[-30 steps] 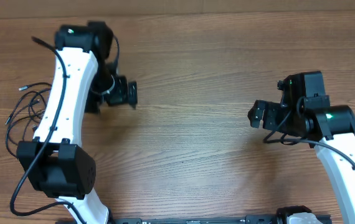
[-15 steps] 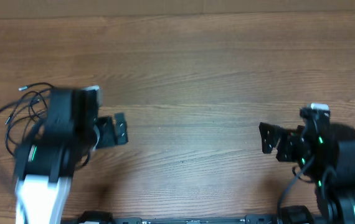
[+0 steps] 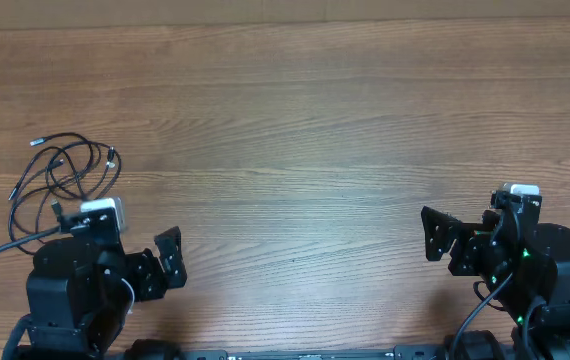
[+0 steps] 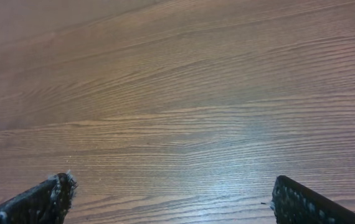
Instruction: Untangle cables
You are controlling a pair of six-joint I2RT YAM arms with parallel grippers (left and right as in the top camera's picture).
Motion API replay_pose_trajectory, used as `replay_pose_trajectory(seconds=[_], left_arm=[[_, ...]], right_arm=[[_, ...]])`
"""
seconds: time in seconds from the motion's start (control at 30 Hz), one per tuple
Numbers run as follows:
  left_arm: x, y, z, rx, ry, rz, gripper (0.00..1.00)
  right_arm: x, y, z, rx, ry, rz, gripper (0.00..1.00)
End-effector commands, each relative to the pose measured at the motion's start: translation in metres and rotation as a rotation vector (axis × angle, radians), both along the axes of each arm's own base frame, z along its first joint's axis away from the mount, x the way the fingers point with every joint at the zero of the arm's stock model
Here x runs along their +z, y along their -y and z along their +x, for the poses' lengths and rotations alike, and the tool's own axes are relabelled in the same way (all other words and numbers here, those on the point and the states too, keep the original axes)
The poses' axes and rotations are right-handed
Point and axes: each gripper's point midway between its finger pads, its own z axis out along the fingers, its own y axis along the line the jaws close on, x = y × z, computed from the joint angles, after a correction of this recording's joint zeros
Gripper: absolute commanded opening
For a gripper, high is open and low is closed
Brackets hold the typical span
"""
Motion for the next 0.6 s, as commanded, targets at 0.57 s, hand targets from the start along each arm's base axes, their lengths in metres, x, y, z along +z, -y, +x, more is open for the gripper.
replay_pose_trajectory(seconds=[0.57], left_arm=[[-0.0093,-0.0015,-0.0056,0.011,-0.041,0.004,1.00]], right_arm=[[-0.0059,0.0045,-0.0085,-0.015,-0.015,-0.015,1.00]])
